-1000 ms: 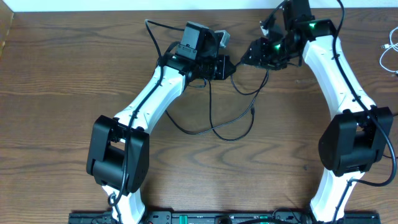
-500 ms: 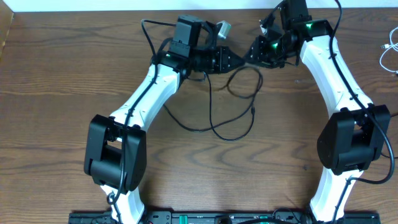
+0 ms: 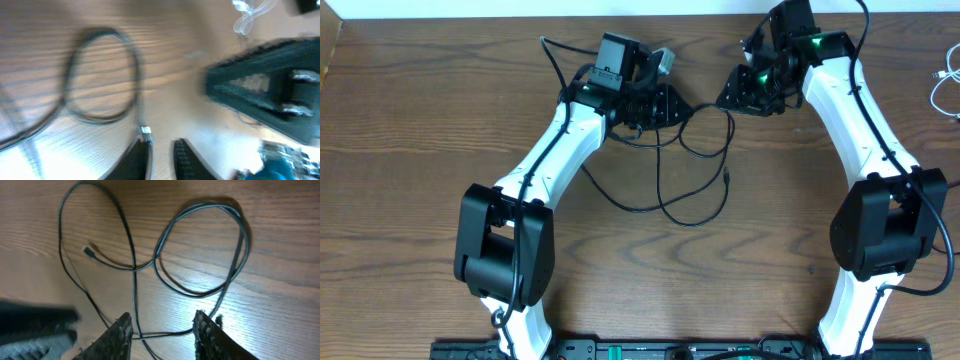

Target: Untangle cables

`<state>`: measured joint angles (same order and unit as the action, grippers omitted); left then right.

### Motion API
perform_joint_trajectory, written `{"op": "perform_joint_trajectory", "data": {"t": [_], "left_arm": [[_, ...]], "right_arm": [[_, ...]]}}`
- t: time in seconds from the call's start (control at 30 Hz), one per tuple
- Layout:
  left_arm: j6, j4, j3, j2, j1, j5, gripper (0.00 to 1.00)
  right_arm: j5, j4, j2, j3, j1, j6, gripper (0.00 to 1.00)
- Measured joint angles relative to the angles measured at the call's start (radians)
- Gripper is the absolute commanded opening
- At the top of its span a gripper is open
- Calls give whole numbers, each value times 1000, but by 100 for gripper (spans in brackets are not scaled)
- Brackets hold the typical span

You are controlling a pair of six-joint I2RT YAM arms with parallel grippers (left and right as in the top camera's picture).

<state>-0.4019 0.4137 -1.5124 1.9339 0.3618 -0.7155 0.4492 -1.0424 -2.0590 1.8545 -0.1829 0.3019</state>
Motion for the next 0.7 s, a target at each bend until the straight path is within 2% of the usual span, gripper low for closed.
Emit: {"op": "perform_joint_trajectory", "data": {"t": [0.1, 0.17, 0.5, 0.6, 0.7], "left_arm": [[10, 35, 0, 0, 12, 112, 46], [8, 35, 0, 2, 23, 163, 50], [13, 34, 0, 68, 93, 364, 50], [14, 51, 0, 80, 83, 391, 51], [14, 64, 0, 75, 44, 407, 54]], "right_arm": [[-13, 4, -1, 0, 0, -2, 43], [-21, 5, -1, 0, 0, -5, 46], [-55, -14, -1, 0, 12, -27, 66], [-77, -27, -2, 0, 20, -42, 71], [-104, -40, -14, 0, 21, -52, 72]]}}
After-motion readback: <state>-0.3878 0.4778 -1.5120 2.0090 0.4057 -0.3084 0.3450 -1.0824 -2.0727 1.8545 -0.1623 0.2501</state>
